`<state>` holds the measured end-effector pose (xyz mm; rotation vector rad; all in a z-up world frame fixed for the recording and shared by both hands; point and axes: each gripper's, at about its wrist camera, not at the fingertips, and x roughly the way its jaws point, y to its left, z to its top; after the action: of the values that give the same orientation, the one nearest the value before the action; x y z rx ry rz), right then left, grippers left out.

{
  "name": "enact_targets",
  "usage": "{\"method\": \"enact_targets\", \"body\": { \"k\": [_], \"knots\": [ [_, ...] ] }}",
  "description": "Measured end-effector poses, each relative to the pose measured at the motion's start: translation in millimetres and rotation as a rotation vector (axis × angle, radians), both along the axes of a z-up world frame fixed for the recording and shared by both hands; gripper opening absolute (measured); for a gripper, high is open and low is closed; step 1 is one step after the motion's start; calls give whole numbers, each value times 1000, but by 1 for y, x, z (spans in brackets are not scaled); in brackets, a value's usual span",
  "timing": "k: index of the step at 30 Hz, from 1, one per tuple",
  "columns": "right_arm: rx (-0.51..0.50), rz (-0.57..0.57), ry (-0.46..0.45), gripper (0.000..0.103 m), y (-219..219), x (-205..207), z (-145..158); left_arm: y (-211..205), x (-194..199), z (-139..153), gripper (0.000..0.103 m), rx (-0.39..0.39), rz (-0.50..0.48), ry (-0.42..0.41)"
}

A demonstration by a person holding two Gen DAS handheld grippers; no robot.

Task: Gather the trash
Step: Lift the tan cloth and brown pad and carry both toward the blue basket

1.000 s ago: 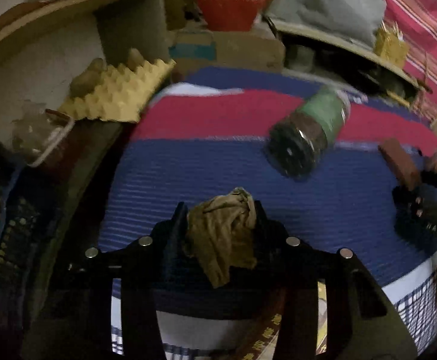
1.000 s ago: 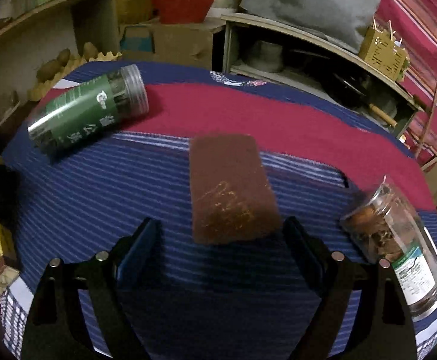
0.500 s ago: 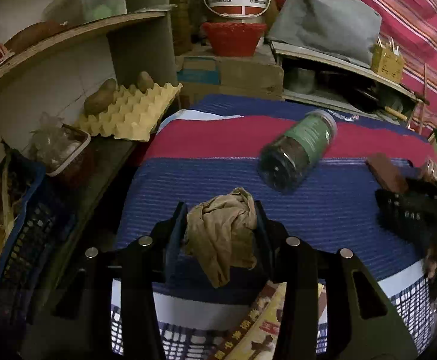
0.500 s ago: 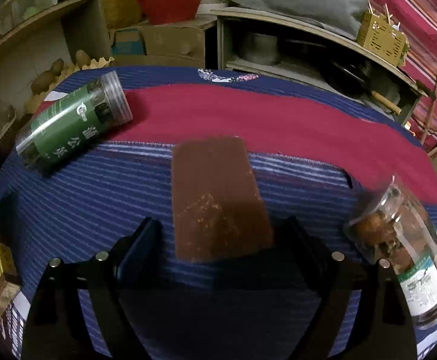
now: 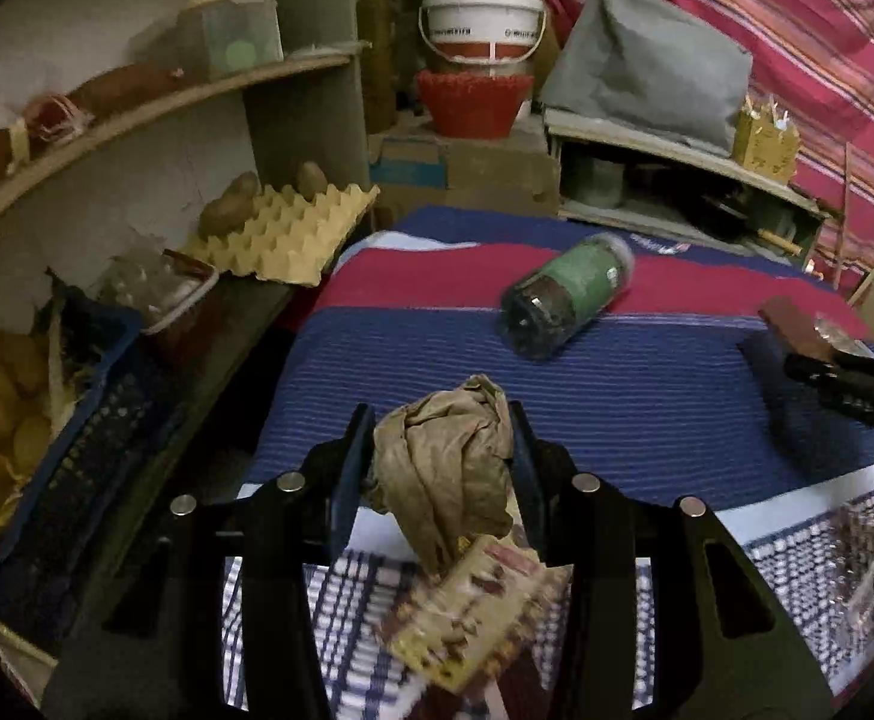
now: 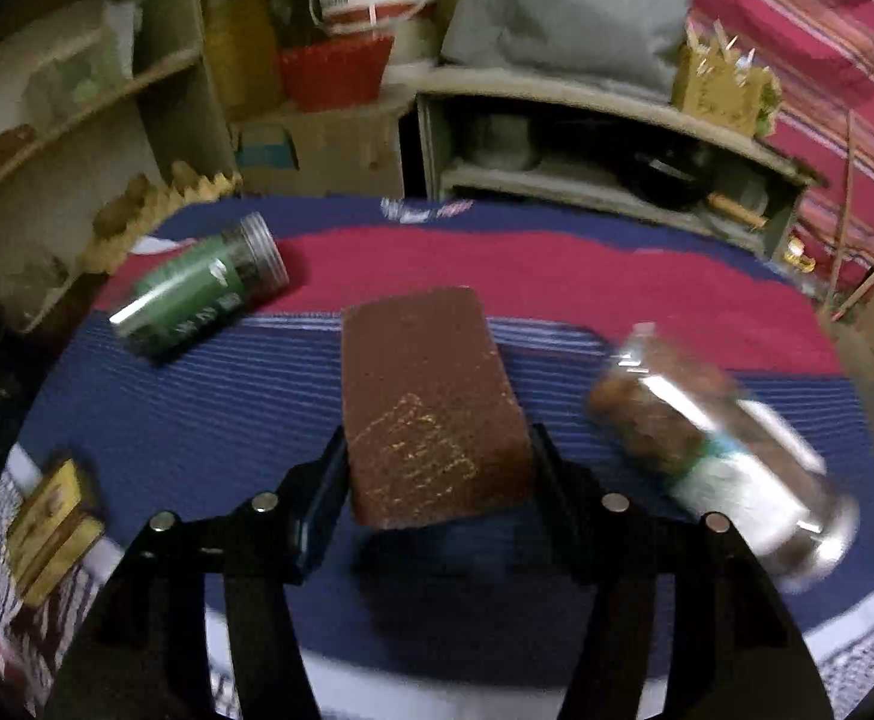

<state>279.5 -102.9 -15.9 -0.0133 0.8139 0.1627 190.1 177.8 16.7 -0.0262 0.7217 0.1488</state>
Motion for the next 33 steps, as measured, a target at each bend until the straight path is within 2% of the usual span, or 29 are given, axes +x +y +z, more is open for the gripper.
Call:
{"method": "enact_targets", "body": {
  "k": [5,10,15,26,33],
  "knots": [
    [-1,-41,-72,58,-41,-45,38,-13,-28,22,43,-19,-2,-39],
    [35,-112,-141,58,-90,-85,73,-31,-54,43,43,12,-13,-90],
    [42,-148,-184,58,-119,-114,94,-43,-70,56,43,25,-18,-117],
    [48,-147,-216,58,-139,-142,99,-69,-86,76,43,57,-32,-148],
    [59,-180,-191,58,-166,-157,89,-94,-87,86,43,63,-66,-170]
  ]
}}
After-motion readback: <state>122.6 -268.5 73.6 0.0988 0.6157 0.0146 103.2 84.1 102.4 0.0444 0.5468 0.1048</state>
